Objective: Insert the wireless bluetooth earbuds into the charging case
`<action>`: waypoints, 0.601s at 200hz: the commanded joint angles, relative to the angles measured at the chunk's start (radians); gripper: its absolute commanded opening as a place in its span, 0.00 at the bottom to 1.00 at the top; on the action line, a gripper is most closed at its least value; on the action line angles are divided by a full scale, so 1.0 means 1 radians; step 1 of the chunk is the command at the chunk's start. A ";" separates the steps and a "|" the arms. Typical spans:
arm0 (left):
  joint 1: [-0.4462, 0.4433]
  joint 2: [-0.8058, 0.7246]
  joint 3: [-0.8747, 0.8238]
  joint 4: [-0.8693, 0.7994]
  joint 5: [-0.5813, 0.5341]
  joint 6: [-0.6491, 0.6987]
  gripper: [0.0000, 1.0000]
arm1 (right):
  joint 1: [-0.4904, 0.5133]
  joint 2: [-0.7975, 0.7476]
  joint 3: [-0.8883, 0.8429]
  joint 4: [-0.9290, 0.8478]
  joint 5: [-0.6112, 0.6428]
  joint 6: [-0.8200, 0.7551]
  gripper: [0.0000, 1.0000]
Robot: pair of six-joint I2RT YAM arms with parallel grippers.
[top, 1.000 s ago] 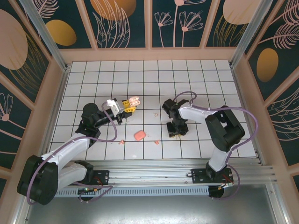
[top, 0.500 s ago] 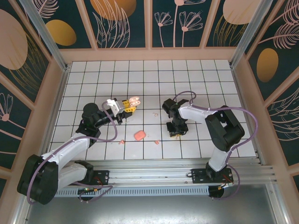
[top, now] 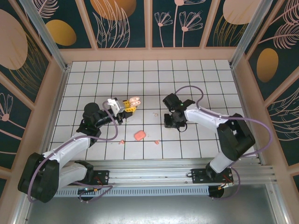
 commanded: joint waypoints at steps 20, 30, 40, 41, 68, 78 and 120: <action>-0.005 0.021 -0.005 0.057 -0.005 -0.021 0.15 | 0.044 -0.140 -0.099 0.267 0.060 0.125 0.23; -0.005 0.030 -0.001 0.052 -0.009 -0.010 0.15 | 0.049 -0.168 -0.127 0.321 0.056 0.137 0.23; -0.005 0.036 0.005 0.042 -0.006 -0.001 0.15 | 0.052 -0.189 -0.141 0.353 0.060 0.142 0.23; -0.006 0.037 0.005 0.041 -0.005 -0.002 0.15 | 0.052 -0.191 -0.141 0.355 0.060 0.144 0.22; -0.005 0.041 0.008 0.041 -0.005 -0.001 0.15 | 0.074 -0.247 -0.153 0.425 0.074 0.137 0.22; -0.005 0.039 0.004 0.045 -0.003 -0.008 0.15 | 0.081 -0.266 -0.152 0.447 0.094 0.129 0.23; -0.005 0.041 -0.009 0.083 -0.003 -0.041 0.15 | 0.097 -0.342 -0.144 0.560 0.106 0.071 0.23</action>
